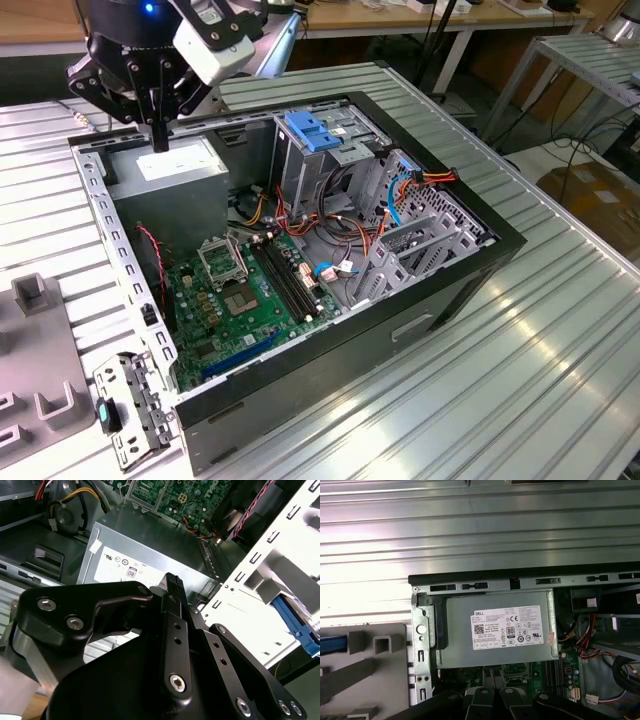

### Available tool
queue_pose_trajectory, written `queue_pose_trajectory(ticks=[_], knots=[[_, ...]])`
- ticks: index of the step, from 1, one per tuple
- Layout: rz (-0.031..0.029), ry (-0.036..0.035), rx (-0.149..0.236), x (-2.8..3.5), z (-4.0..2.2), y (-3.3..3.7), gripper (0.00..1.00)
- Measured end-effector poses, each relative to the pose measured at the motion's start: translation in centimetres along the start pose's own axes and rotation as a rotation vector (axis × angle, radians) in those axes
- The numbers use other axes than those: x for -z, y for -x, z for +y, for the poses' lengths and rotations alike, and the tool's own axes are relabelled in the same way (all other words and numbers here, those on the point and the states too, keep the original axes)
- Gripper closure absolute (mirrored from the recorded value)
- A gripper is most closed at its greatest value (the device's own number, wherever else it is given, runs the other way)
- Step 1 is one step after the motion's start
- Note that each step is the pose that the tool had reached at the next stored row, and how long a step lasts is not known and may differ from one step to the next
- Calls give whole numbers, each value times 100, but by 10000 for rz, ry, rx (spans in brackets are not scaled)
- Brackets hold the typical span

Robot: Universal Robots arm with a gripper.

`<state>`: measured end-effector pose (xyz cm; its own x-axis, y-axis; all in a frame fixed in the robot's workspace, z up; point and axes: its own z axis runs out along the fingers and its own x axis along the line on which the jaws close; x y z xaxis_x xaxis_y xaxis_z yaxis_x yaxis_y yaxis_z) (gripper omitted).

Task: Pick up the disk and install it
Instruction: 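Reach for the disk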

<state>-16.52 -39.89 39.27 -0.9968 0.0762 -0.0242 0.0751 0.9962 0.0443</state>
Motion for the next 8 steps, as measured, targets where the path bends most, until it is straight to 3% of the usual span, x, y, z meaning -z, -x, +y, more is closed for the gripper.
queue_pose_trajectory(ticks=[8], knots=[[1,0,-1,0,-3,-38,89]])
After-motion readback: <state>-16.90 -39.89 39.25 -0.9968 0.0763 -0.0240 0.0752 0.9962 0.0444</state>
